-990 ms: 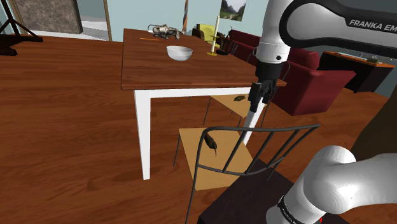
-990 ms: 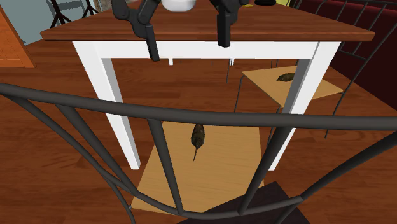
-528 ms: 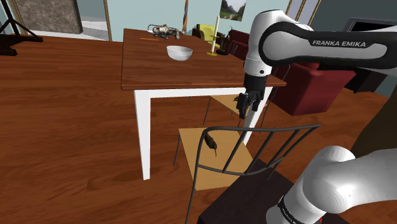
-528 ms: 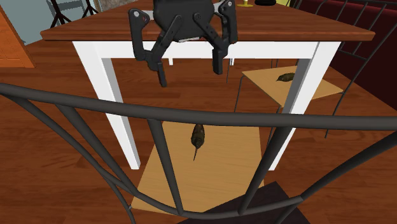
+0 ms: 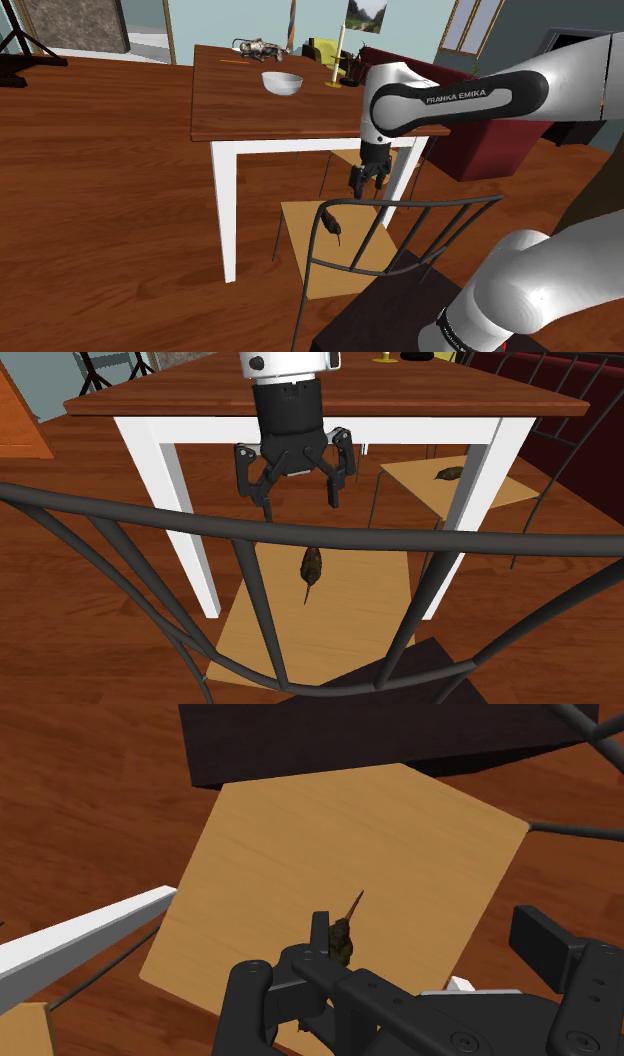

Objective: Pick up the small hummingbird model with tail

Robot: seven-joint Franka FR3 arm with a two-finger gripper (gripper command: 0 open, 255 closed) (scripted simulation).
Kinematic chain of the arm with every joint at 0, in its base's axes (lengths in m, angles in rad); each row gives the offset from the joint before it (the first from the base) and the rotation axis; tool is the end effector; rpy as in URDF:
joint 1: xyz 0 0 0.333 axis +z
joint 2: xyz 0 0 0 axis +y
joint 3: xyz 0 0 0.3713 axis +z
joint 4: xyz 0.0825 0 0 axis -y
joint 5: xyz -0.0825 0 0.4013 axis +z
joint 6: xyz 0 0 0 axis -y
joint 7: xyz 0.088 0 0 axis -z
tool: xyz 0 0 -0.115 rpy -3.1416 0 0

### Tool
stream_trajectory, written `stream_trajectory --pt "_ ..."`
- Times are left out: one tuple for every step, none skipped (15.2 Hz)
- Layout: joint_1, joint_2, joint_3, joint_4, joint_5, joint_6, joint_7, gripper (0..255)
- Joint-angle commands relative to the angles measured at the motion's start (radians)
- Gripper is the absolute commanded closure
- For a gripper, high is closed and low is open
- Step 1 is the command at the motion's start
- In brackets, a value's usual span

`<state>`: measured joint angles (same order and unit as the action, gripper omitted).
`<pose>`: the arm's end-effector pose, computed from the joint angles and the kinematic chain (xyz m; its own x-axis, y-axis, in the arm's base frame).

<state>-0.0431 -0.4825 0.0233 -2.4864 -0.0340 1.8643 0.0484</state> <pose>0.3707 -0.0096 0.4806 0.9886 -0.0622 -0.1373 -0.0561 -0.9973 0.0484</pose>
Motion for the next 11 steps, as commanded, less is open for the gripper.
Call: stream_trajectory --pt "-0.010 0.073 -0.007 -0.007 -0.006 0.079 0.004 0" --pt "-0.014 0.108 -0.009 -0.006 -0.008 0.112 0.007 0" --pt "-0.018 0.143 -0.012 -0.004 -0.010 0.143 0.010 0" --pt "-0.022 0.179 -0.015 0.000 -0.012 0.175 0.013 0" --pt "-0.025 0.216 -0.017 0.005 -0.014 0.205 0.016 0" --pt "-0.029 0.254 -0.020 0.012 -0.016 0.235 0.019 0" --pt "-0.033 0.292 -0.023 0.020 -0.017 0.263 0.021 0" --pt "-0.036 0.331 -0.026 0.029 -0.019 0.291 0.024 0" --pt "-0.039 0.370 -0.029 0.040 -0.020 0.318 0.026 0" --pt "-0.043 0.409 -0.032 0.052 -0.021 0.344 0.029 0" --pt "-0.046 0.449 -0.035 0.066 -0.022 0.369 0.031 0"
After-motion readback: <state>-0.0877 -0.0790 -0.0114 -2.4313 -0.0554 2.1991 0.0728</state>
